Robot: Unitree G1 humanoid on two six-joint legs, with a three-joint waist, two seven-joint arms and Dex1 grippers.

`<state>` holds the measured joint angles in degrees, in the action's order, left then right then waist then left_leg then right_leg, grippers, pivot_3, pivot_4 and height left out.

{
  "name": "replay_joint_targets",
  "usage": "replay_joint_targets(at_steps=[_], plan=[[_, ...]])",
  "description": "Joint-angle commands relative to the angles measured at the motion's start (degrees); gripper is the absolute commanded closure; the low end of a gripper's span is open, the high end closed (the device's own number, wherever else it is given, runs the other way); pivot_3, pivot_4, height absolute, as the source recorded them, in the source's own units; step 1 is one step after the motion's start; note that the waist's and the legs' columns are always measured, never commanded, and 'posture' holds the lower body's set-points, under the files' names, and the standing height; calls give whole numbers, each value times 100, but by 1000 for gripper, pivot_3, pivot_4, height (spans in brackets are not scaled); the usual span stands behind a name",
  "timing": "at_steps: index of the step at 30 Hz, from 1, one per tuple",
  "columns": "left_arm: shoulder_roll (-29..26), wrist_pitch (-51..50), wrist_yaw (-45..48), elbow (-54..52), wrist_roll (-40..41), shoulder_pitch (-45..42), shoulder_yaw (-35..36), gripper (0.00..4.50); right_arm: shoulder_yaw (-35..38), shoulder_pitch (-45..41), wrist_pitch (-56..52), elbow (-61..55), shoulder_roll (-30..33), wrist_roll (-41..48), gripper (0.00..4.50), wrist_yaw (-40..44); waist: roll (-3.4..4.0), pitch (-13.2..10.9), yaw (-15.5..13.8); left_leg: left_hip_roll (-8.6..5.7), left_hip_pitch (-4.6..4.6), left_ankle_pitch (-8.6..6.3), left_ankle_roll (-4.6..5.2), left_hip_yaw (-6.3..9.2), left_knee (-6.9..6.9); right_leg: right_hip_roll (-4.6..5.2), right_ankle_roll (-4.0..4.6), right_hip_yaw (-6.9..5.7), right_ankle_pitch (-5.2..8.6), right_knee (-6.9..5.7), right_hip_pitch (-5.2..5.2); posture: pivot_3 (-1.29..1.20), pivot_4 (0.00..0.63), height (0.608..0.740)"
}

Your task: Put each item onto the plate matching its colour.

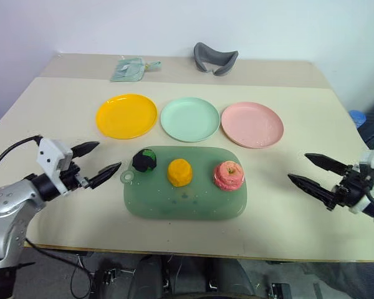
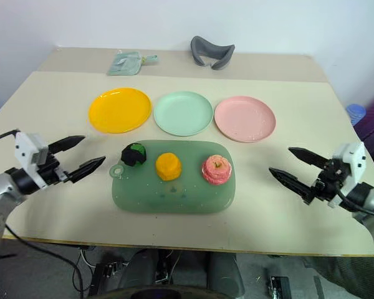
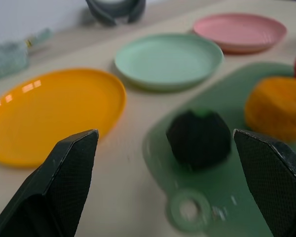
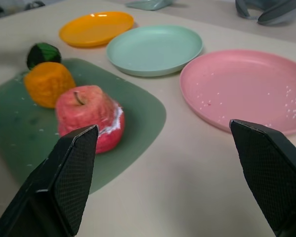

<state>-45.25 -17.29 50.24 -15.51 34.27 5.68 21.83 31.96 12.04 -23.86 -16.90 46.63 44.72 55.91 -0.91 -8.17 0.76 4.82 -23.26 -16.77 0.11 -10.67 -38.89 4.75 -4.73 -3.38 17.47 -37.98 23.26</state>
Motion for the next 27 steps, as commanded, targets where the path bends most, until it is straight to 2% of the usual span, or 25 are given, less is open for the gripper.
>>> replay_joint_targets(at_steps=[1,9,18,24,27], plan=[[-230,-63,358,-68,73,218,276,0,237,197,18,-425,15,75,180,118,0,0,-13,1,0,-1,0,2,1,0,1,0,1,1,0,0,150,740],[-221,-115,482,-30,82,-101,162,0,223,270,72,-729,-207,136,180,25,-1,0,-12,0,-2,-4,6,3,0,7,1,-1,1,1,-1,0,150,740],[-302,-211,576,-85,-65,-470,-67,0,50,112,424,-477,-298,-153,180,199,-1,0,-11,-4,-2,-4,5,2,-1,4,0,-1,0,2,-1,0,150,740],[-188,-879,46,-346,201,-844,-78,0,-408,-610,680,-204,-303,-382,180,283,0,-1,-6,-4,-2,-3,5,1,-1,0,0,-1,0,0,0,0,150,740],[-12,-1708,-571,-636,505,-1202,-278,0,-938,-1280,624,-57,-265,-405,180,461,0,-1,-7,-4,-2,-3,5,2,-5,0,-1,0,0,0,-2,0,150,740]])
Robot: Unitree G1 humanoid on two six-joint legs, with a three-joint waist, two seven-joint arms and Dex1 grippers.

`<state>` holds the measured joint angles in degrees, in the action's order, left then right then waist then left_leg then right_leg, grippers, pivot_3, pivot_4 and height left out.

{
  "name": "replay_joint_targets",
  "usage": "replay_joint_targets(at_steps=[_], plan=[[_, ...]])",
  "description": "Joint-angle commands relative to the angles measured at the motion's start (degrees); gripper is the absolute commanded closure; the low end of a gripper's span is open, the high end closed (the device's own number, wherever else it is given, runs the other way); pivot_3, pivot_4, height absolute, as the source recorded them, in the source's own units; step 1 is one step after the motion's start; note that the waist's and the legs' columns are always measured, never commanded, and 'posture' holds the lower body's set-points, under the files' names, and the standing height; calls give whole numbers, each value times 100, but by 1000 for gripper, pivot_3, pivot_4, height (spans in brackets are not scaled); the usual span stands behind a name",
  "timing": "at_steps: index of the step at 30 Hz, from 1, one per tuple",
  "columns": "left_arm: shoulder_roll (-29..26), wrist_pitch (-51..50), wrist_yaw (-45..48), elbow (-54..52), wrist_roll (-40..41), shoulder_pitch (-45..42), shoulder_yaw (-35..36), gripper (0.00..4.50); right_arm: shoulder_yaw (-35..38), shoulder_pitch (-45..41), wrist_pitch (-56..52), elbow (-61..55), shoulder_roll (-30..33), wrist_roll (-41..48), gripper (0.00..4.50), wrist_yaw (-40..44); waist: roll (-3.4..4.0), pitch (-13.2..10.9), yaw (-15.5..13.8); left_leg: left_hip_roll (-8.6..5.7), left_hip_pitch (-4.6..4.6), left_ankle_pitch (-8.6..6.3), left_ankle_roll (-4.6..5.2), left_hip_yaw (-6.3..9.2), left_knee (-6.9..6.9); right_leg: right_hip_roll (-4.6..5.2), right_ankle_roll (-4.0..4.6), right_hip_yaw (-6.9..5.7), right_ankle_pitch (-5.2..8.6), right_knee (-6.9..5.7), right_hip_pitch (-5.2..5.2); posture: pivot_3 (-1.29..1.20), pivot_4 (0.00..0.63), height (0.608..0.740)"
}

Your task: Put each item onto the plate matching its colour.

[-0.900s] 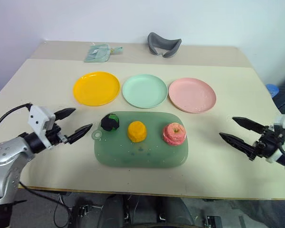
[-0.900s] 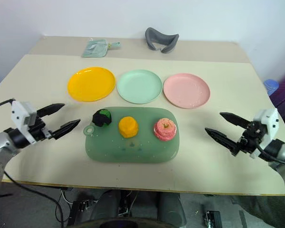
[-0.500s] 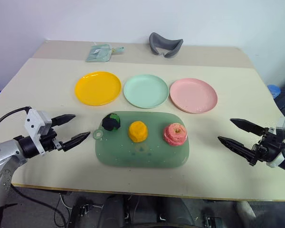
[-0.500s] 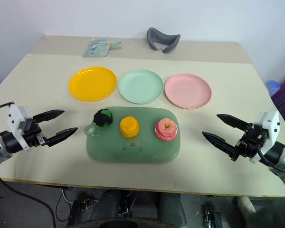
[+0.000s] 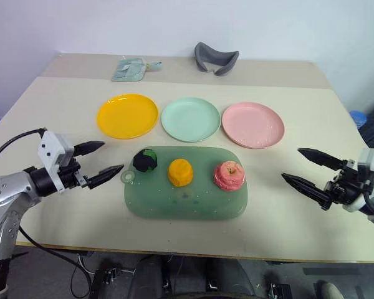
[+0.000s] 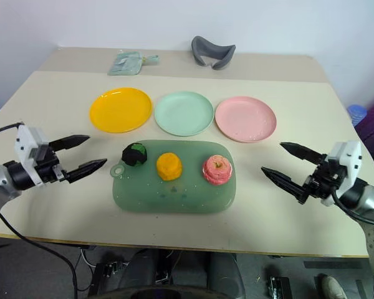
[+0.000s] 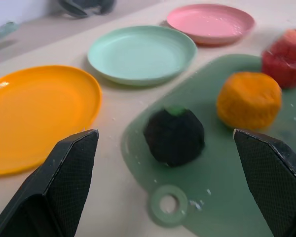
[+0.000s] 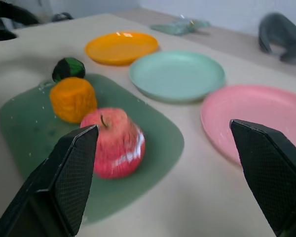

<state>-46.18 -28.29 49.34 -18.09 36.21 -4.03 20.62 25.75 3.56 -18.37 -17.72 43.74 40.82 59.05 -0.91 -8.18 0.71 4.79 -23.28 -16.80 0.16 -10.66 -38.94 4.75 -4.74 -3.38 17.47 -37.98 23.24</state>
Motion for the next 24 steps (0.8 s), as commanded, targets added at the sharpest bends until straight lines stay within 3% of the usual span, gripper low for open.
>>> replay_joint_targets(at_steps=[1,10,15,22,24], plan=[[121,-891,-697,-452,358,-355,-251,0,-514,-684,64,80,27,-47,180,208,0,0,-1,0,0,0,0,0,-1,0,0,0,0,0,0,0,150,740],[267,-1776,-1853,-451,-496,-1055,-1313,0,-2184,-2756,180,942,-70,-477,180,1333,0,-4,-15,-1,-1,1,0,-1,-6,-4,-1,-1,0,-3,1,0,150,740],[452,-2194,-2125,-461,-628,-1234,-1592,0,-2523,-3371,316,1368,-315,-642,180,1692,0,-4,-19,-2,-4,1,1,-3,-8,-3,-1,-1,0,-3,5,0,150,740],[685,-2604,-2230,-206,-797,-1498,-2048,0,-2620,-3516,446,1548,-510,-828,180,1769,0,-4,-19,-1,-4,1,0,-3,-11,-2,-1,-2,-1,-6,4,0,150,740],[720,-2678,-2230,-97,-847,-1589,-2130,833,-2599,-3502,487,1573,-523,-861,139,1768,0,-4,-11,-2,-4,1,0,-3,-11,-3,-1,-2,-1,-6,4,0,150,740]])
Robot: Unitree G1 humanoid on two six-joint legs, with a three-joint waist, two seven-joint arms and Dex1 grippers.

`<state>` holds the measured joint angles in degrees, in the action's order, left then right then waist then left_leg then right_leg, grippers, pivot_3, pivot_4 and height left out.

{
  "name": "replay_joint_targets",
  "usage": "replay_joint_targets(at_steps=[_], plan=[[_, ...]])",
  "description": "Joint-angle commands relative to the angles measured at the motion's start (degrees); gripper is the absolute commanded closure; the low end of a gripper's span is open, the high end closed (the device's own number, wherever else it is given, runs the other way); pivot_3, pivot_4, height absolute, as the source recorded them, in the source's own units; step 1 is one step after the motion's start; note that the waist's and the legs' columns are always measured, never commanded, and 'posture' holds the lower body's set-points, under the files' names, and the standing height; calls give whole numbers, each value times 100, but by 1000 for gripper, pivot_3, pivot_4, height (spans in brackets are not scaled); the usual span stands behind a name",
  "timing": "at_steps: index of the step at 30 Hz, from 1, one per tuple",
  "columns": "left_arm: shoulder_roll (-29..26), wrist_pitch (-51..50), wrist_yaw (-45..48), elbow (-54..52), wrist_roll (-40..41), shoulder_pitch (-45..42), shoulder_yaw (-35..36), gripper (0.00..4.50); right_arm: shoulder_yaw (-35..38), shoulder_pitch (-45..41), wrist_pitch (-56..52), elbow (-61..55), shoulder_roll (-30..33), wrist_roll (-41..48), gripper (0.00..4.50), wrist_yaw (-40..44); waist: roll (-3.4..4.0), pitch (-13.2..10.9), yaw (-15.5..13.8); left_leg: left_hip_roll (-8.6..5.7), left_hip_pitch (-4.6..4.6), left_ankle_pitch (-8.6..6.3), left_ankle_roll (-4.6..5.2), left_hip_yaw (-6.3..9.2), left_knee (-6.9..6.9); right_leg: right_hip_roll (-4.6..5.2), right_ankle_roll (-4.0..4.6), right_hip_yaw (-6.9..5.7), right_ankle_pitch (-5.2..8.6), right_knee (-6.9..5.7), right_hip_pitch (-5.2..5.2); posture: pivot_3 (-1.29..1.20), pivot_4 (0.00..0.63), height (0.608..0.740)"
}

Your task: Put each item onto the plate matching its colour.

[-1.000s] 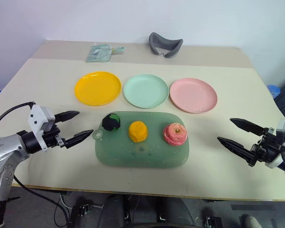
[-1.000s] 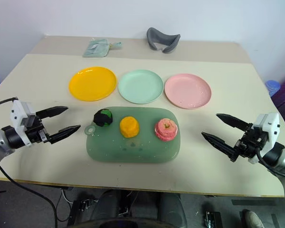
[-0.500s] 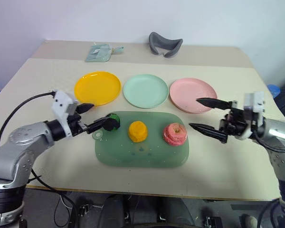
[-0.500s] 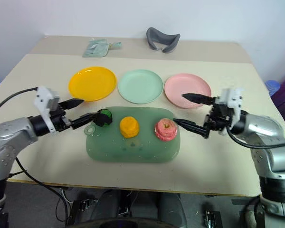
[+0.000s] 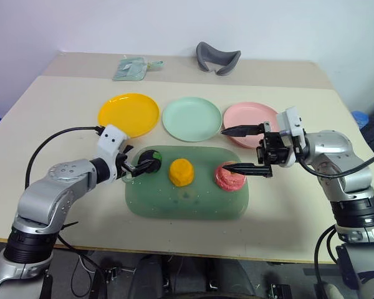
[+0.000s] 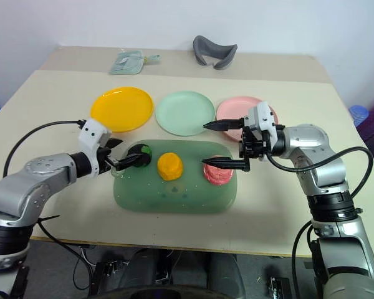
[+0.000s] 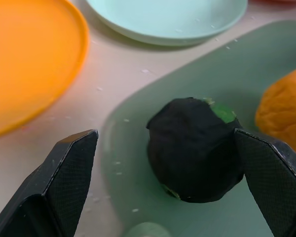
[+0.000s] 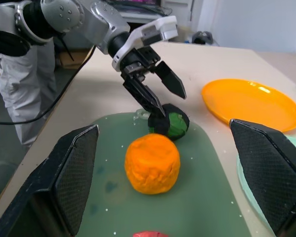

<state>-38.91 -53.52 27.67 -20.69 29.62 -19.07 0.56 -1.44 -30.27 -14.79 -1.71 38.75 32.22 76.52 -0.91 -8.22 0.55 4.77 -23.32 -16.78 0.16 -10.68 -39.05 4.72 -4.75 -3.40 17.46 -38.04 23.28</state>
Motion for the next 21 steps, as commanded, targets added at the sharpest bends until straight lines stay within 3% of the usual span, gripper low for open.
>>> replay_joint_targets(at_steps=[1,4,9,21], plan=[[4,-171,-43,196,-199,-115,-147,1359,137,-106,147,-18,-20,-11,139,23,0,0,7,0,1,0,0,0,0,0,0,0,0,0,0,0,150,740],[4,-144,45,249,-197,-147,-153,2766,184,-57,171,-43,-7,-21,139,-19,0,0,14,0,1,0,0,0,1,0,0,0,0,-1,0,0,150,740],[115,-48,42,479,-206,-383,14,2766,254,48,221,-109,3,-30,139,-126,0,0,7,1,1,1,-1,0,1,-1,0,0,0,-1,0,0,150,740],[977,562,-287,1931,-523,-2031,212,2766,371,90,433,-51,-19,-111,139,-466,-4,-3,3,-2,-3,1,-1,-2,-6,-1,-2,-3,-1,-1,1,0,150,740]])
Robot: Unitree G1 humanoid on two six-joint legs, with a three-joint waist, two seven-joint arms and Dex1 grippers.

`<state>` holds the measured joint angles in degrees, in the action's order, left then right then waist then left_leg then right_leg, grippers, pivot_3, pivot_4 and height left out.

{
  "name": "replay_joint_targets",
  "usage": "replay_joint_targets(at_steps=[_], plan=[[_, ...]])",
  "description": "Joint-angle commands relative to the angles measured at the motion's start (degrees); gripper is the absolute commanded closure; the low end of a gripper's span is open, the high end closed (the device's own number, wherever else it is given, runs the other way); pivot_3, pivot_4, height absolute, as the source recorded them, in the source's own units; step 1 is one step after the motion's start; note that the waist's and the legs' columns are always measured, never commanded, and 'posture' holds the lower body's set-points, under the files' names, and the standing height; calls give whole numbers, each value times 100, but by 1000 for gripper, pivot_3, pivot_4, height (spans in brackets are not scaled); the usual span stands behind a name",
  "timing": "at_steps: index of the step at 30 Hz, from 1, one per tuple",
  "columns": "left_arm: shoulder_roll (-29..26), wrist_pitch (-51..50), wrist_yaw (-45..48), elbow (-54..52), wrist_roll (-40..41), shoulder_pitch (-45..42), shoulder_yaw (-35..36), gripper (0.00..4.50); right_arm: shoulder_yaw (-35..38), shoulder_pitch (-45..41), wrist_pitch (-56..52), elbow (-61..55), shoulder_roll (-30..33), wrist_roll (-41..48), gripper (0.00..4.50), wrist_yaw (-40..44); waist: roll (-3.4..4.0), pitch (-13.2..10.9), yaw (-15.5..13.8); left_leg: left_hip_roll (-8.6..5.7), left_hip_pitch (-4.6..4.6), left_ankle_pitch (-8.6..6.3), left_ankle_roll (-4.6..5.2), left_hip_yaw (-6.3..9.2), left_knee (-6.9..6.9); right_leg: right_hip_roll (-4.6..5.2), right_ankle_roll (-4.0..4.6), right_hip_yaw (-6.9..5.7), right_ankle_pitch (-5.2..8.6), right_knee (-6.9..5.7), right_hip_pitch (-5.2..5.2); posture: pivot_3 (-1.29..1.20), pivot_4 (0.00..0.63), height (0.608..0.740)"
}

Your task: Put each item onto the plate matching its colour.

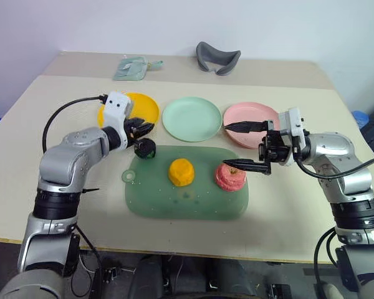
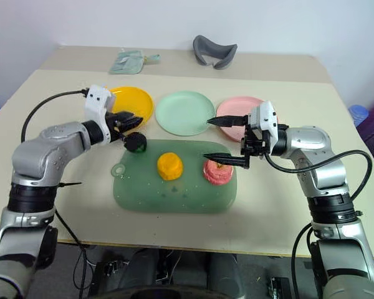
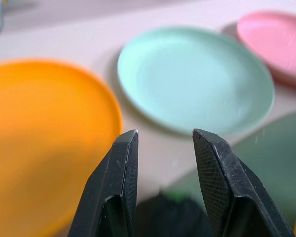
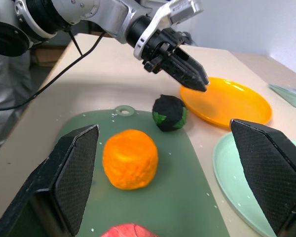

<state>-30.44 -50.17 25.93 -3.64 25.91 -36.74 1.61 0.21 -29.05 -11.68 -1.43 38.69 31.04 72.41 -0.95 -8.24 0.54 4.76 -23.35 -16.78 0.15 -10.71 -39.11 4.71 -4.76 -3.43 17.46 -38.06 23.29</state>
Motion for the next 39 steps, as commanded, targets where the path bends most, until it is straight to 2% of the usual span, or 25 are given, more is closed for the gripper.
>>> replay_joint_targets(at_steps=[1,5,7,10,12,14,23,28,39], plan=[[221,301,-174,401,-241,-381,61,2766,207,-38,136,-63,-20,-6,139,-67,0,0,3,0,0,0,0,0,0,-1,0,0,0,0,0,0,150,740],[609,524,-448,986,-503,-801,27,2766,209,-34,130,-86,-52,-26,139,-126,-2,-1,-11,0,-1,1,-1,0,-1,-2,-1,-1,0,0,0,0,150,740],[562,352,-91,851,-300,-729,40,2766,216,-20,113,-122,-51,-24,139,-153,-2,-1,1,-1,-1,1,-1,-2,-1,-1,-1,-1,0,1,0,0,150,740],[232,86,394,520,-77,-423,123,1937,253,10,97,-144,-34,-2,139,-182,0,-2,38,3,-1,2,-2,-5,2,-4,-1,1,0,-3,7,0,150,740],[43,-90,544,262,22,-248,171,900,268,40,93,-155,-27,5,139,-189,3,-4,49,4,0,3,-5,-5,4,-5,-1,2,0,-4,10,0,150,740],[-89,-222,603,-26,93,-98,201,75,266,72,98,-163,-33,6,139,-194,4,-6,27,5,-1,4,-6,-5,4,-5,0,2,0,-5,10,0,150,740],[-319,-978,377,-1054,267,572,351,75,200,95,28,-138,-50,61,139,-82,-1,-9,8,2,-2,3,-4,1,0,0,-1,2,0,-4,4,0,150,740],[-362,-1235,155,-1125,91,891,162,75,130,143,49,-103,-1,-52,139,23,0,-9,10,2,-2,2,-4,2,2,-1,-1,2,0,-4,5,0,150,740],[-220,-1147,10,-968,-123,863,-75,75,158,160,-141,-70,102,-167,139,10,-1,-9,6,1,-2,2,-4,2,0,0,0,2,0,-3,5,0,150,740]])
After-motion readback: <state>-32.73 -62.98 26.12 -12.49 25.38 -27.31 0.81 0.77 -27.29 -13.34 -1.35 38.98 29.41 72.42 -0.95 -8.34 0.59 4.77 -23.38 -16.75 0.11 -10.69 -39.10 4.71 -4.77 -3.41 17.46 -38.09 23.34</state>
